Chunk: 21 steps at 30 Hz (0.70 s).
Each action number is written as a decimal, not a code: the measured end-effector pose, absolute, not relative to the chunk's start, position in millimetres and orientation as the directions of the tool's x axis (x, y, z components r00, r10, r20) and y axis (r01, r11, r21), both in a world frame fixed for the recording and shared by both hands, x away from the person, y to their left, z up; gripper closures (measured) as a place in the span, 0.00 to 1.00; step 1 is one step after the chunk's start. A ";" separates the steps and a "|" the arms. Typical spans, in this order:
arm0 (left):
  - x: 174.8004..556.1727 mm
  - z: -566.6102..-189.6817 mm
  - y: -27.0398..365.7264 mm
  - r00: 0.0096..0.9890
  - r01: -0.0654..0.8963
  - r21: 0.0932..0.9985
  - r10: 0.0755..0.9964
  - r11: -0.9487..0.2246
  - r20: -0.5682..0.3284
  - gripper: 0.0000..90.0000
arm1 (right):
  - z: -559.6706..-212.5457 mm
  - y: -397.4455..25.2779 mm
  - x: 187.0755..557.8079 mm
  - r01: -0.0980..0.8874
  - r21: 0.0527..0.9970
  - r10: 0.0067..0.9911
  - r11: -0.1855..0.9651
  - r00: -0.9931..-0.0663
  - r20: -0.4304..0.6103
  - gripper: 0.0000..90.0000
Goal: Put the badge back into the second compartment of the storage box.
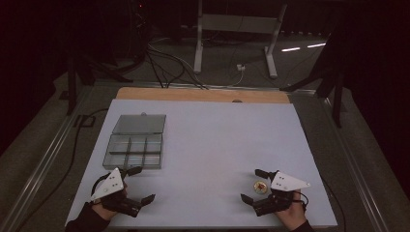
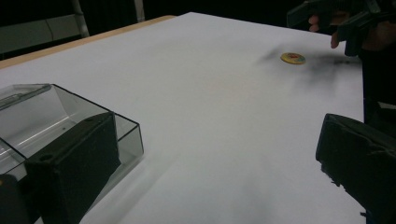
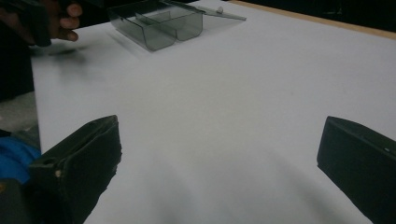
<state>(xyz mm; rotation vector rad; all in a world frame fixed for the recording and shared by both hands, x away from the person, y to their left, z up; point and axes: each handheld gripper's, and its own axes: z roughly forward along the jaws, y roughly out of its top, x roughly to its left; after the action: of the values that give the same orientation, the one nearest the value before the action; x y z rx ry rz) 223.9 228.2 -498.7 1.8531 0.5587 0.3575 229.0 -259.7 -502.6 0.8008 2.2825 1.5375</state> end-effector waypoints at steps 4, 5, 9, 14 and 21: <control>224.7 -498.4 229.4 0.841 0.205 0.942 0.541 -0.266 -0.030 0.00 | -503.0 -258.9 229.0 0.287 0.914 0.578 0.288 -0.812 0.073 0.00; 224.9 -498.6 229.7 0.839 0.209 0.942 0.543 -0.263 -0.035 0.00 | -502.9 -259.0 229.0 0.288 0.914 0.577 0.285 -0.813 0.076 0.00; 225.5 -499.3 229.2 0.843 0.208 0.940 0.538 -0.272 -0.031 0.00 | -501.2 -257.3 228.2 0.284 0.915 0.574 0.288 -0.816 0.072 0.00; 226.0 -499.5 227.2 0.845 0.209 0.939 0.534 -0.272 -0.033 0.00 | -498.5 -253.3 227.2 0.287 0.913 0.557 0.288 -0.826 0.084 0.00; 225.1 -499.2 228.9 0.841 0.216 0.939 0.540 -0.268 -0.039 0.00 | -493.8 -249.3 228.5 0.286 0.917 0.541 0.278 -0.835 0.097 0.00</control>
<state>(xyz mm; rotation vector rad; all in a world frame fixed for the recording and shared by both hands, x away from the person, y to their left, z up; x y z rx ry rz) 225.1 228.9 -499.2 1.8493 0.5706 0.3453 228.5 -249.3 -493.8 0.7655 2.3128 1.5827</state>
